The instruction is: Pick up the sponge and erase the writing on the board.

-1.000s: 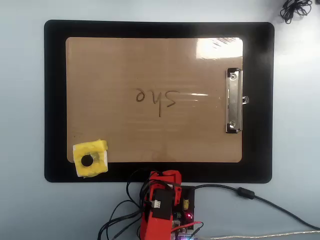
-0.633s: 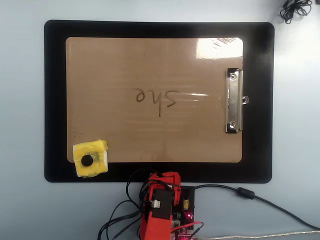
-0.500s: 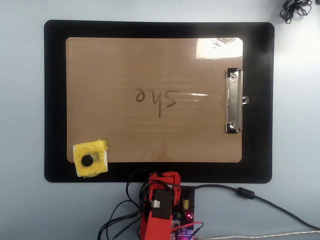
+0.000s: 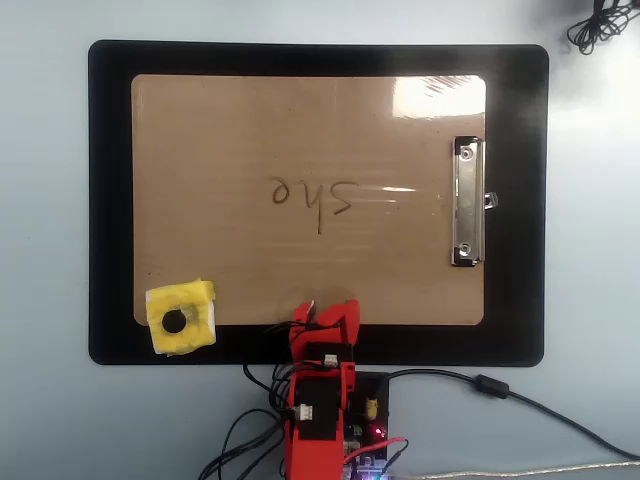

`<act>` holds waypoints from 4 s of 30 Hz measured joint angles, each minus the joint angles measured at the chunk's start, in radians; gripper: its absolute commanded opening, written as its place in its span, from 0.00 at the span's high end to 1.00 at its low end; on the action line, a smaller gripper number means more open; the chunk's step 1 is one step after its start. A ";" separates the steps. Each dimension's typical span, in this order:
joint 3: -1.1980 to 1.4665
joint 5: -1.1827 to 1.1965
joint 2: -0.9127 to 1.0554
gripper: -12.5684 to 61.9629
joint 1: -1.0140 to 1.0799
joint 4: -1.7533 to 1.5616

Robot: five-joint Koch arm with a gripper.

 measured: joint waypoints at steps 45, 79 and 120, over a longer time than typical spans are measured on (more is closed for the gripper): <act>0.273 -0.327 -0.439 0.42 -1.101 -1.483; 0.304 -0.041 -0.512 0.94 -0.914 -1.568; 0.210 -0.279 -0.842 0.94 0.166 -1.838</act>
